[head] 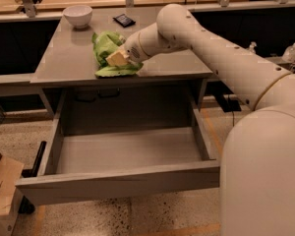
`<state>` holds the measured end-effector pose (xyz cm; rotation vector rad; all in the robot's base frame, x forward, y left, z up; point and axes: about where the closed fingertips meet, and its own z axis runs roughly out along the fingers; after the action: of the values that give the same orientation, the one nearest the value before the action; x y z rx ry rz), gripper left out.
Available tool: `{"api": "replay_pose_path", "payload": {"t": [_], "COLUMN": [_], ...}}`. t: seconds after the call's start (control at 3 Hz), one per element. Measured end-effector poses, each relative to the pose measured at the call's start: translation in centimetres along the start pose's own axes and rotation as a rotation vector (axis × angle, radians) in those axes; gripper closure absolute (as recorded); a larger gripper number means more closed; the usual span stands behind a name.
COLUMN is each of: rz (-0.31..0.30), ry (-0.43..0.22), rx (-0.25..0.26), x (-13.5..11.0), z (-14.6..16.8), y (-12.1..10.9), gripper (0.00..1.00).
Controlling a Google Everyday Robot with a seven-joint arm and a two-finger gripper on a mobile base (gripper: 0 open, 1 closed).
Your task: Place green rice chip bag into top drawer
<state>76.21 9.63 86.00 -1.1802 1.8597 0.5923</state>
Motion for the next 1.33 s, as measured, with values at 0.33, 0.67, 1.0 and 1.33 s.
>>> {"api": "replay_pose_path", "payload": {"t": [0.33, 0.67, 1.0, 1.33], "rz": [0.014, 0.039, 0.081, 0.138], "ry": [0.009, 0.057, 0.098, 0.142], "rx": [0.034, 0.065, 0.077, 0.075], "x": [-0.2, 0.8, 2.3, 4.8], "z": [-2.3, -5.0, -7.2, -9.0], "y": [0.9, 3.7, 6.8, 10.0], "gripper": [1.00, 1.00, 1.00, 1.00]}}
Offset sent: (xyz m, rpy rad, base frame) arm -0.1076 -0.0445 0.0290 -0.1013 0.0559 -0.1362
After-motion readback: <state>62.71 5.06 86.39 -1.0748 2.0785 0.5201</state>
